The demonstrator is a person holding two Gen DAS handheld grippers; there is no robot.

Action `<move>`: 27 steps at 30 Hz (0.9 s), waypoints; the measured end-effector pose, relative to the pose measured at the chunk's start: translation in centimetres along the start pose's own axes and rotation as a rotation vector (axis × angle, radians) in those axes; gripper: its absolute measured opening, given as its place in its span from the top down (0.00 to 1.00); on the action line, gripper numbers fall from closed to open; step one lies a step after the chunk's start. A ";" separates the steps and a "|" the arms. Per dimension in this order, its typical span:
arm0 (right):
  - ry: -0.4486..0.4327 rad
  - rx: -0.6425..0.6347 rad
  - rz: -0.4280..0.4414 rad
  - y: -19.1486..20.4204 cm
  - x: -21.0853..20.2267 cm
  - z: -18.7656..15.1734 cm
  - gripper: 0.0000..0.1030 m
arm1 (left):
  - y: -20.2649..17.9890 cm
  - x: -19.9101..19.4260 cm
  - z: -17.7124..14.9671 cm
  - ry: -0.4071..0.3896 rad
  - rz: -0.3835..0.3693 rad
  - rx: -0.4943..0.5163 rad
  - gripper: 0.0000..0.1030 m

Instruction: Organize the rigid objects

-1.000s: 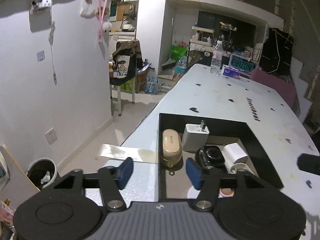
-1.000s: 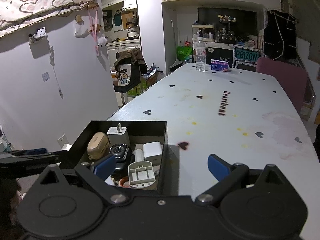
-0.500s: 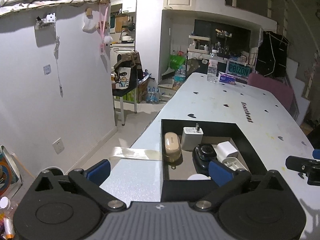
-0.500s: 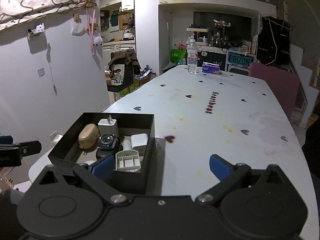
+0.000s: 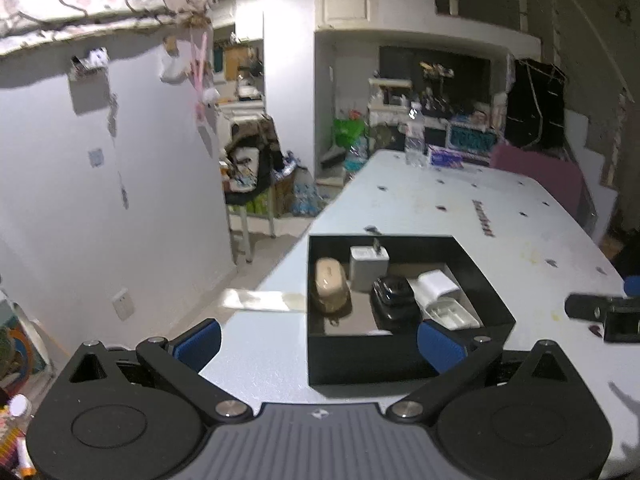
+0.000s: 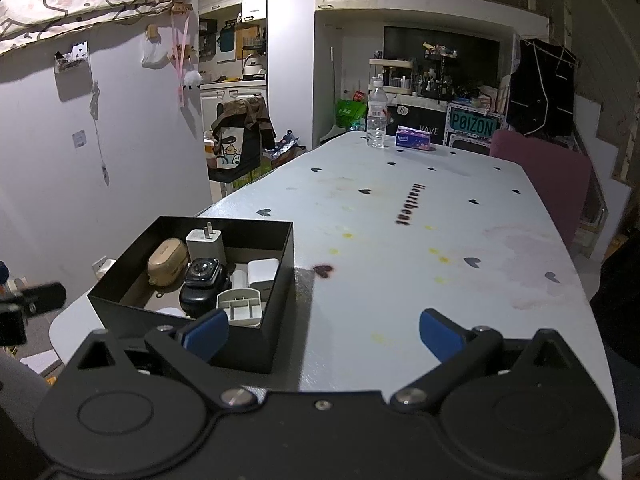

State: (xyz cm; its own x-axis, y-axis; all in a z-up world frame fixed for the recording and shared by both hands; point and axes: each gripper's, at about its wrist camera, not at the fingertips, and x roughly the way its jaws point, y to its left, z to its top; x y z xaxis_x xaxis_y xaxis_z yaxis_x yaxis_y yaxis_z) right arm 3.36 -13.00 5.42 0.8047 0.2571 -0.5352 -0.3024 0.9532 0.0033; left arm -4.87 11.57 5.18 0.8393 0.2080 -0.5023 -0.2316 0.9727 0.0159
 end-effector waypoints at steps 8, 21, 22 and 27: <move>-0.003 0.001 0.000 -0.4 -0.2 -0.3 0.00 | -0.8 -0.4 0.2 -0.009 0.033 0.012 0.00; -0.009 -0.002 -0.006 -0.6 -0.7 -0.5 0.00 | -0.9 -0.2 -0.1 0.004 0.035 0.012 0.00; -0.009 -0.002 -0.006 -0.6 -0.7 -0.5 0.00 | -0.9 -0.2 -0.1 0.005 0.035 0.011 0.00; -0.010 -0.003 -0.005 -0.6 -0.8 -0.5 0.00 | -0.8 -0.1 -0.1 0.006 0.041 0.012 0.00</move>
State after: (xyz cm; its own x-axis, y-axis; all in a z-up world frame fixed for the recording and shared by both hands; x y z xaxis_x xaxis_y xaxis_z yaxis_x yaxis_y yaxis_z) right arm 2.67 -13.81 5.41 0.8112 0.2543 -0.5266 -0.3001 0.9539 -0.0016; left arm -4.83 10.76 5.16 0.8262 0.2474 -0.5061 -0.2598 0.9645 0.0474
